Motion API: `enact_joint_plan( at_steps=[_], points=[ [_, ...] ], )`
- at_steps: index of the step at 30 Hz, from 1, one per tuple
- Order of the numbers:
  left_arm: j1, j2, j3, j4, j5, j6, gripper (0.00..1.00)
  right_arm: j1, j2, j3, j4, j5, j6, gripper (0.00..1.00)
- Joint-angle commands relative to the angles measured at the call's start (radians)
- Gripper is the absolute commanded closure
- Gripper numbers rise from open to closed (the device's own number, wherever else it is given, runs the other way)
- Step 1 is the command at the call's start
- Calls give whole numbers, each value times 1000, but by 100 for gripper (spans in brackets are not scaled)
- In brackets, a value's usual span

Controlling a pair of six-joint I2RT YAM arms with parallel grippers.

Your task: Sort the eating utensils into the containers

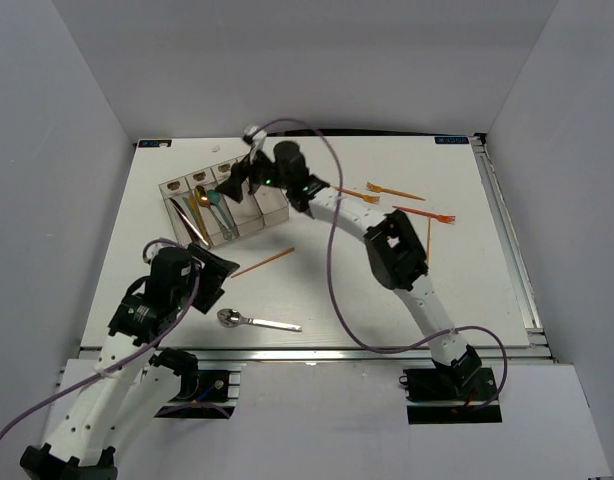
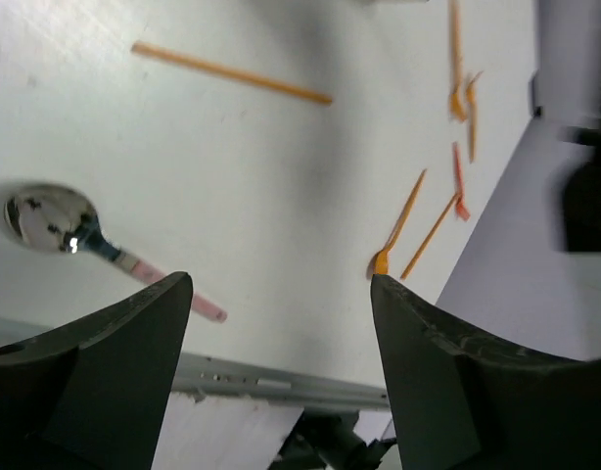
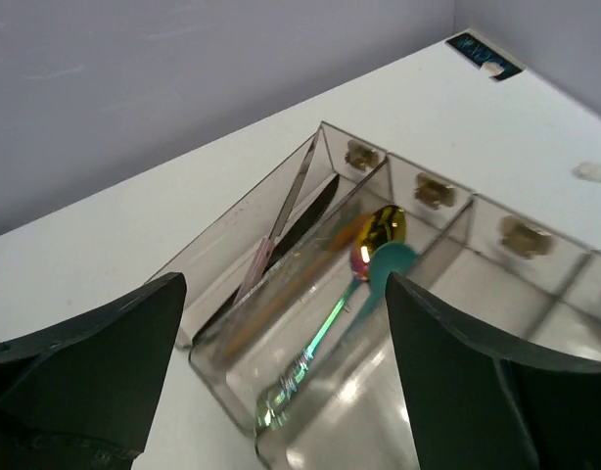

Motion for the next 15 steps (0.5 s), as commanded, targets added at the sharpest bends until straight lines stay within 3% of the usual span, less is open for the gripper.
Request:
enact_joint_plan(
  at_steps=[1,2,6,10,15],
  points=[
    [6,29,-75,-13,163,-156,16,-96,-264,-53,-76,-226,-130,11],
    [6,67,-114,-13,209,-168,16,-125,-303,-78,-202,-274,-192,11],
    [-17,229,-174,-16,281,-275,14,-208,-507,-309,-432,-301,-433,11],
    [-106,447,-143,-23,271,-340,13,-338,-737,-672,-443,-293,-502,11],
    [-154,680,-60,-42,225,-386,16,-446,-889,-915,-421,-276,-530,11]
  ],
)
